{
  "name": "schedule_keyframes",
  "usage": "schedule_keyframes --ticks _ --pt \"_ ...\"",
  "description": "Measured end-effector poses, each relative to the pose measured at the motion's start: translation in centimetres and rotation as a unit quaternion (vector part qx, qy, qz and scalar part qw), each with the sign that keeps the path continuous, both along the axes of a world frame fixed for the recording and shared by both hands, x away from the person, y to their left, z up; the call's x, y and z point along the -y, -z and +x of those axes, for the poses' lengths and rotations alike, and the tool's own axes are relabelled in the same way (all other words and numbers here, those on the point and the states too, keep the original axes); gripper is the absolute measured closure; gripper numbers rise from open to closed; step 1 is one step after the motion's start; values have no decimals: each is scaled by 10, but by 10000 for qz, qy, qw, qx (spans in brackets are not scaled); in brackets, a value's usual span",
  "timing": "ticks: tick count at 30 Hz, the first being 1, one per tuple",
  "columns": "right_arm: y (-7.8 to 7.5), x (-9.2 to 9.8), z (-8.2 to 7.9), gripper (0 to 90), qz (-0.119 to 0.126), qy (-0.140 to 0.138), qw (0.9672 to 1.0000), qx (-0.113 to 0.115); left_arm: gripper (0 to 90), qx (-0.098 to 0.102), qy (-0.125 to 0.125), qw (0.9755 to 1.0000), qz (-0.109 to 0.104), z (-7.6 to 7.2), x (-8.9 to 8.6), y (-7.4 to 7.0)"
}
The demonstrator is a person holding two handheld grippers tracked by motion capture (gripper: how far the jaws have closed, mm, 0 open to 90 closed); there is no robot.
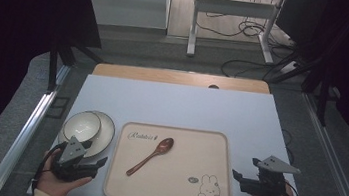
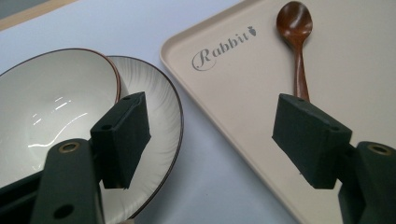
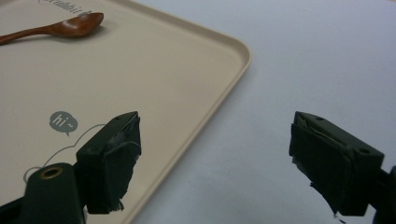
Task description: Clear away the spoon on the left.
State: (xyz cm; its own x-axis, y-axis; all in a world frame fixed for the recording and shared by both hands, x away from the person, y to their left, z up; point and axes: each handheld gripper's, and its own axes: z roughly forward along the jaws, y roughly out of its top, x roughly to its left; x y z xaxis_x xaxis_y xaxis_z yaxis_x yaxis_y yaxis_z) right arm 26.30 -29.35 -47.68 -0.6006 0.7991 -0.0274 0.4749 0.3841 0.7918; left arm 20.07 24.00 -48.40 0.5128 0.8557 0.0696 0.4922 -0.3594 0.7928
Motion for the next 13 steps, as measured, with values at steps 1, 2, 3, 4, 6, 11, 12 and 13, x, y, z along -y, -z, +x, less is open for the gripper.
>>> schedule_keyframes --ticks 1,2,3,4,6,11,12,13 --pt "0 0 0 170 10 -4 10000 -3 272 7 -9 10000 -25 0 0 0" --pt "0 0 0 170 14 0 10000 -3 272 16 -7 10000 -38 0 0 0" --pt "0 0 -1 170 13 0 10000 -3 272 25 -5 10000 -38 0 0 -1" --pt "0 0 -1 170 25 6 10000 -2 272 36 3 10000 -36 0 1 -1" --pt "0 0 -2 170 22 13 10000 7 272 32 30 10000 -44 0 2 -1" --pt "0 2 -4 170 73 89 9999 11 270 52 79 9999 -69 2 4 -2" --pt "0 1 -4 170 85 93 9999 7 270 53 78 9999 -66 3 4 -2" --pt "0 1 -4 170 94 92 9999 8 270 62 88 9999 -70 3 5 -2"
